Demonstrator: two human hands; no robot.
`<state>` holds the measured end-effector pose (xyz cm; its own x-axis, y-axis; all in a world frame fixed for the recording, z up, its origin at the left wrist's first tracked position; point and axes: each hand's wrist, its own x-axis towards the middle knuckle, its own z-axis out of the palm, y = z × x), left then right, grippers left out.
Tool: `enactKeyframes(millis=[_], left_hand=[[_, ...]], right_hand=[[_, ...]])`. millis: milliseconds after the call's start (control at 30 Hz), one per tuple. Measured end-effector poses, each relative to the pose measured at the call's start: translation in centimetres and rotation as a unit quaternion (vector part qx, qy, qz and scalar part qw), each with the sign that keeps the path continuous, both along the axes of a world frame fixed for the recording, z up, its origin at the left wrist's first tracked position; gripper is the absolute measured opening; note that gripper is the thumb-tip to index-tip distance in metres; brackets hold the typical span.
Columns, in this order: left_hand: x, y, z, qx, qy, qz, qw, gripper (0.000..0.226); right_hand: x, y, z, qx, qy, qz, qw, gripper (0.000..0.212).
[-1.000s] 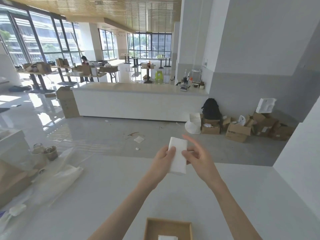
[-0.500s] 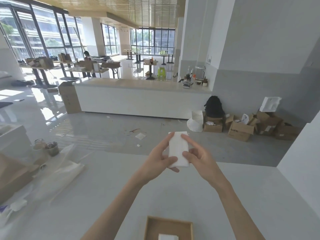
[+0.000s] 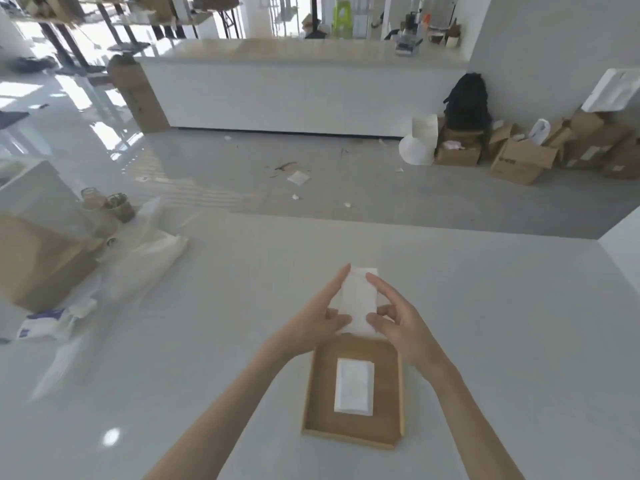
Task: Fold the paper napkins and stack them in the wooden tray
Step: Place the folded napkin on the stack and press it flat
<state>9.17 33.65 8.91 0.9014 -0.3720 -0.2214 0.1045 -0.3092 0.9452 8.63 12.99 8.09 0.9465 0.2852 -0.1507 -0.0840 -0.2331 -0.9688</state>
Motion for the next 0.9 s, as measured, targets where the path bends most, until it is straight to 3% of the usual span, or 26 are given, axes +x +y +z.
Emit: enactKeyframes(millis=[267, 400, 700, 900], left_hand=[[-7.5, -1.3, -15.5, 0.110, 0.129, -0.046, 0.984, 0.080], [-8.5, -1.5, -19.5, 0.133, 0.136, -0.086, 0.978, 0.085], [-7.1, -2.6, -21.8, 0.206, 0.127, -0.063, 0.968, 0.086], [-5.5, -2.9, -23.4, 0.238, 0.071, -0.051, 0.967, 0.081]], right_hand=[[-8.2, 0.0, -15.9, -0.081, 0.167, -0.014, 0.982, 0.060], [-9.0, 0.2, -19.3, -0.107, 0.141, -0.038, 0.984, 0.061], [-8.6, 1.3, -22.7, -0.135, 0.130, -0.078, 0.979, 0.059], [-7.4, 1.1, -23.4, -0.137, 0.134, -0.108, 0.975, 0.058]])
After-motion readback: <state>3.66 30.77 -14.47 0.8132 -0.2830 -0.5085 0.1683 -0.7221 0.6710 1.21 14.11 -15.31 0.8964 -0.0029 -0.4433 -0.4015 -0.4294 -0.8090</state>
